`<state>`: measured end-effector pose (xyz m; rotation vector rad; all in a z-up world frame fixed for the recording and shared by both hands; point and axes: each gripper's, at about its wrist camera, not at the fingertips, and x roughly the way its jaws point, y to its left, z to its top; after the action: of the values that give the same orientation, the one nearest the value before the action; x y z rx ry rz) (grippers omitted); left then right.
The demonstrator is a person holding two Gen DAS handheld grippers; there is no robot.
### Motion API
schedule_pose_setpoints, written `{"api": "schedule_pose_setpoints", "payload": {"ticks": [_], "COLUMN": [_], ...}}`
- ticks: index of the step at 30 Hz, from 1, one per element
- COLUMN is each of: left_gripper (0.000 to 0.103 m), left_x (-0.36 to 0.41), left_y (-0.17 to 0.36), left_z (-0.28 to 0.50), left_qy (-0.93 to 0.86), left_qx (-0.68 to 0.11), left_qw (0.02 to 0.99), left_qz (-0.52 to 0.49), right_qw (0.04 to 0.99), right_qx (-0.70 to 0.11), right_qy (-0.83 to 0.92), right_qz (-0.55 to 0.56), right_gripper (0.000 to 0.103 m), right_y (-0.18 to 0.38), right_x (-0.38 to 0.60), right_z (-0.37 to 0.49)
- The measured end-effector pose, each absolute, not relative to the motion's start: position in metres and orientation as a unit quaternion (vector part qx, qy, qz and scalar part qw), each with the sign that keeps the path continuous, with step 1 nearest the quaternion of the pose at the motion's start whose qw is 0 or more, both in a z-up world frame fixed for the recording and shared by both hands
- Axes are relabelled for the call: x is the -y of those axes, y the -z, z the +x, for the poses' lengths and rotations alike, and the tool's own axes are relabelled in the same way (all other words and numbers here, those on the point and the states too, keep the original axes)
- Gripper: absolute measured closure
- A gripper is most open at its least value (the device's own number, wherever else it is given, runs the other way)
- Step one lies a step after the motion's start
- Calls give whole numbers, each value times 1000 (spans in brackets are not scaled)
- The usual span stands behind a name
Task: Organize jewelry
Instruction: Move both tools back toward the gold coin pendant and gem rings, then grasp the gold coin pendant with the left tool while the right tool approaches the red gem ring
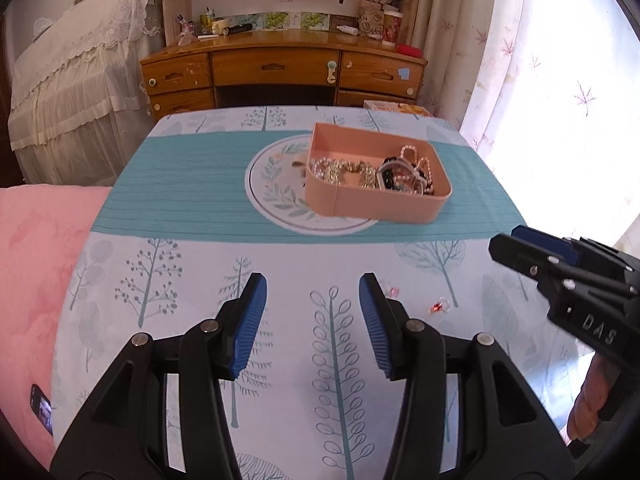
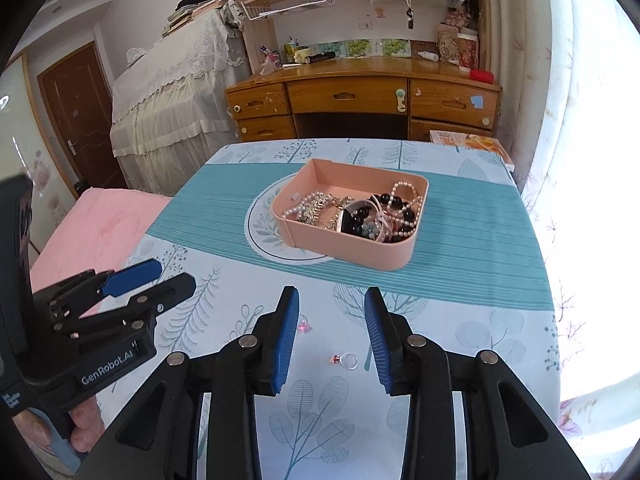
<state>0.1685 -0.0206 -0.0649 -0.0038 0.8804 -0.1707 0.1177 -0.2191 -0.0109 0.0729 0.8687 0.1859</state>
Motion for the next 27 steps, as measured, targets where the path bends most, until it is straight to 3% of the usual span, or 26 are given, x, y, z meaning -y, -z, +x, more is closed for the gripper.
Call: {"api": "schedule_pose_setpoints", "payload": {"ticks": [4,16,27], "left_gripper": [51,51,51], "left_x": [17,53,78], "left_y": [86,137,156], "left_z": [164,156,162], "left_qy": [92,157,183], "left_qx": [-438,-467,-483], "left_qw": [894,869,853], "left_qz": [-6,51,69], "right_qw": [897,867,862], "right_qx": [-431,-483,-492], "right_qy": [-83,-80,-83], "right_qz": [55,91,87], "right_gripper": [69,69,69], "right_y": [32,111,135], "right_x": [227,238,235], "right_z": [122,118,115]}}
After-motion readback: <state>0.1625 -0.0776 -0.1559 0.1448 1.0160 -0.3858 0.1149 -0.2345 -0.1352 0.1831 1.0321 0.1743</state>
